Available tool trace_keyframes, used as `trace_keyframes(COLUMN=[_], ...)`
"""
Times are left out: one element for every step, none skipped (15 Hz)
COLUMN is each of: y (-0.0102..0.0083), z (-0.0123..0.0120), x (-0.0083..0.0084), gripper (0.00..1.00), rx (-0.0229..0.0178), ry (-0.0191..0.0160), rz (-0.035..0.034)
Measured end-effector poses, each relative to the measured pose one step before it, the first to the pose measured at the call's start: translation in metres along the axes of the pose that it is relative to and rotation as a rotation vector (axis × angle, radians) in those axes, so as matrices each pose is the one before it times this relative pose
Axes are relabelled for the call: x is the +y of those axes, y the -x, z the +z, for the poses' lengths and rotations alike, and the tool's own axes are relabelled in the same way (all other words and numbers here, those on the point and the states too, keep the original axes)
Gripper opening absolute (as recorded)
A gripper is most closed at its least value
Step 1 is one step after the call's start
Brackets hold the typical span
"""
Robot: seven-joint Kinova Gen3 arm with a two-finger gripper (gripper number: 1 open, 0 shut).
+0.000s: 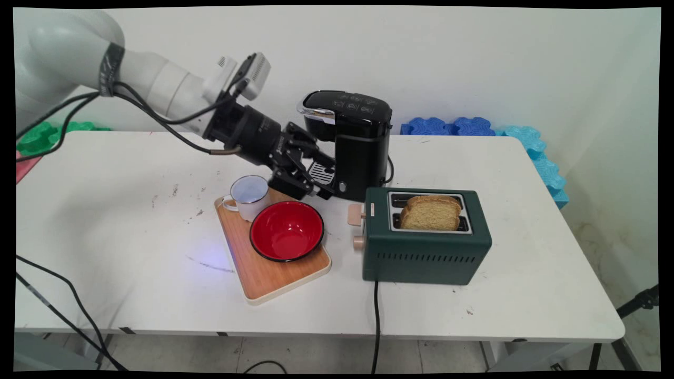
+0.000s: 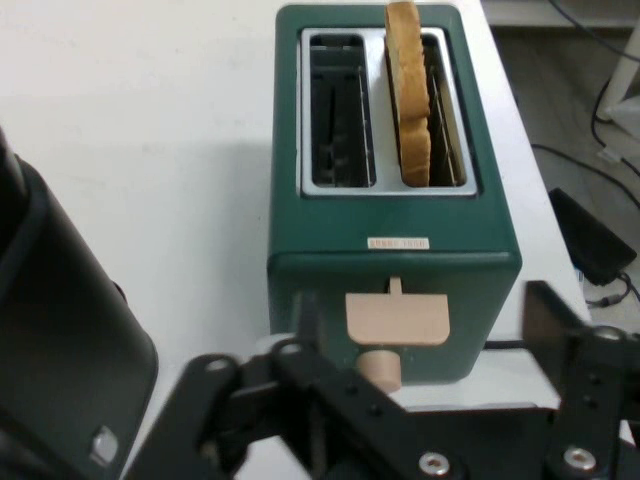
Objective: Press the toaster switch
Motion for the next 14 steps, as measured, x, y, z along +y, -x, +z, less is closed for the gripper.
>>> trace_keyframes(y=[0.00121,0.00072,0.00110,0.00069,0.00094,0.00061,0.00086,0.00078,0.00065,0.00065,0.00037,0.00050,0.00063,0.00040], z=[0.00334,0.00219,0.00322,0.00210,0.00317,0.00197,0.00290,0.00339,0.00310,0.00264,0.00174,0.00270,0.00309,0.00308], x=[-0.00019,-0.00006,-0.00001,0.00000,-0.00001,0.00001,0.00013,0.00014,0.00028,0.00012,0.00007,-0.00010,-0.00009,-0.00030], gripper=[0.00,0.00,0.00,0.00,0.00,0.00,0.00,0.00,0.00,0.00,0.00,0.00,0.00,0.00], rx=[-0.00435,-0.00259,-0.00405,-0.00288,-0.00414,-0.00262,-0.00349,-0.00376,-0.00325,-0.00320,-0.00222,-0.00293,-0.00352,-0.00272], ry=[0.00154,0.00126,0.00163,0.00127,0.00168,0.00081,0.00155,0.00209,0.00189,0.00134,0.00102,0.00110,0.00119,0.00088], rz=[0.00155,-0.00004,-0.00149,-0.00151,-0.00219,-0.00135,-0.00225,-0.00220,-0.00174,-0.00106,-0.00045,0.00000,0.00004,-0.00004])
